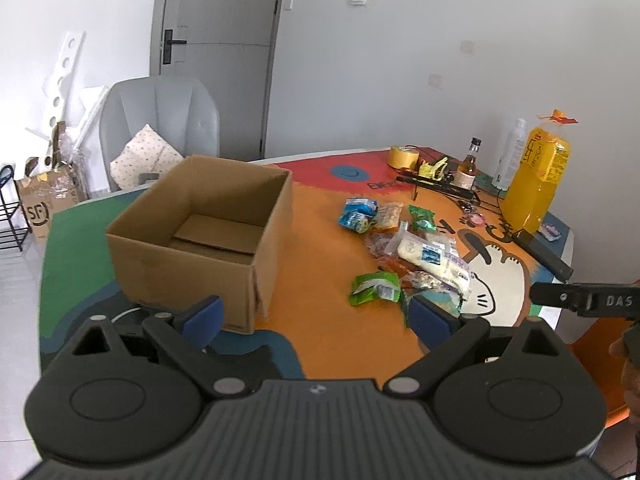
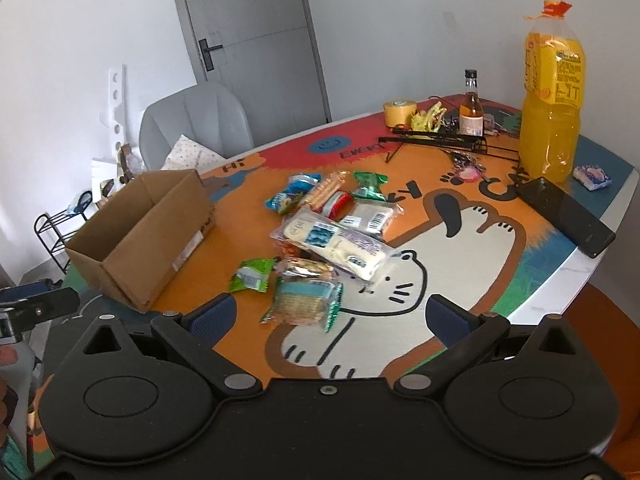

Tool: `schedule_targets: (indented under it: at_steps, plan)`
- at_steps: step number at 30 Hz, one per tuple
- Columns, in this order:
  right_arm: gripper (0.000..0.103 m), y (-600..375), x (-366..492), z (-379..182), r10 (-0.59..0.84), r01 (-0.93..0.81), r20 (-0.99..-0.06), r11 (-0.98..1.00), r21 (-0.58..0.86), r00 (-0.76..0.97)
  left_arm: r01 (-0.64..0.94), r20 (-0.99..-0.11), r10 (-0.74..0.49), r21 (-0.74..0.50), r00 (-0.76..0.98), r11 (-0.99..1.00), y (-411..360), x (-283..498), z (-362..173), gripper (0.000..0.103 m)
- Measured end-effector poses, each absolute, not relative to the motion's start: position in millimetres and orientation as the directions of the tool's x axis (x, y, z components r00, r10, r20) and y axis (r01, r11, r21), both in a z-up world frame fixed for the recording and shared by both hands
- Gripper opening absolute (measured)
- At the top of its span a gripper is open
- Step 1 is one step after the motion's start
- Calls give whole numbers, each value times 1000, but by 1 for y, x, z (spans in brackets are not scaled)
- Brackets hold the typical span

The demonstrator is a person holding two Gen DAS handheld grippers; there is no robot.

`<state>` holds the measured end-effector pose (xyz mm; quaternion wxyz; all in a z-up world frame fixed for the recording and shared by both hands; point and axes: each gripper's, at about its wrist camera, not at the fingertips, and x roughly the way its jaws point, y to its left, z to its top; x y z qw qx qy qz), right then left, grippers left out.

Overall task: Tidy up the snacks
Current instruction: 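Grasp the green snack bag with the left gripper while the right grasps a cracker pack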

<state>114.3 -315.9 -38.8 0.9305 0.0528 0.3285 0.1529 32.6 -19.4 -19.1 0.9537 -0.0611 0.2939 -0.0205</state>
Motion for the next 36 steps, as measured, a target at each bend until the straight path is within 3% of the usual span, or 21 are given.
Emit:
schedule_targets:
  at_steps: [14, 19, 24, 31, 36]
  plan:
    - [102, -339, 145, -66, 387, -253, -560, 918, 304, 733, 57, -552, -147, -177, 821, 983, -47, 76, -38, 96]
    - [92, -334, 155, -77, 429, -284, -562, 900, 330, 707, 67, -564, -164, -189, 809, 980, -54, 90, -48, 96]
    - [75, -323, 167, -95, 494, -320, -572, 867, 382, 655, 65, -589, -156, -173, 793, 983, -61, 105, -62, 91]
    - [74, -305, 185, -116, 522, -339, -605, 852, 399, 601, 72, -614, -156, -159, 774, 985, -66, 122, -76, 87]
    - [65, -298, 199, -127, 535, -339, -616, 844, 415, 579, 73, -617, -162, -167, 770, 983, -70, 136, -83, 86]
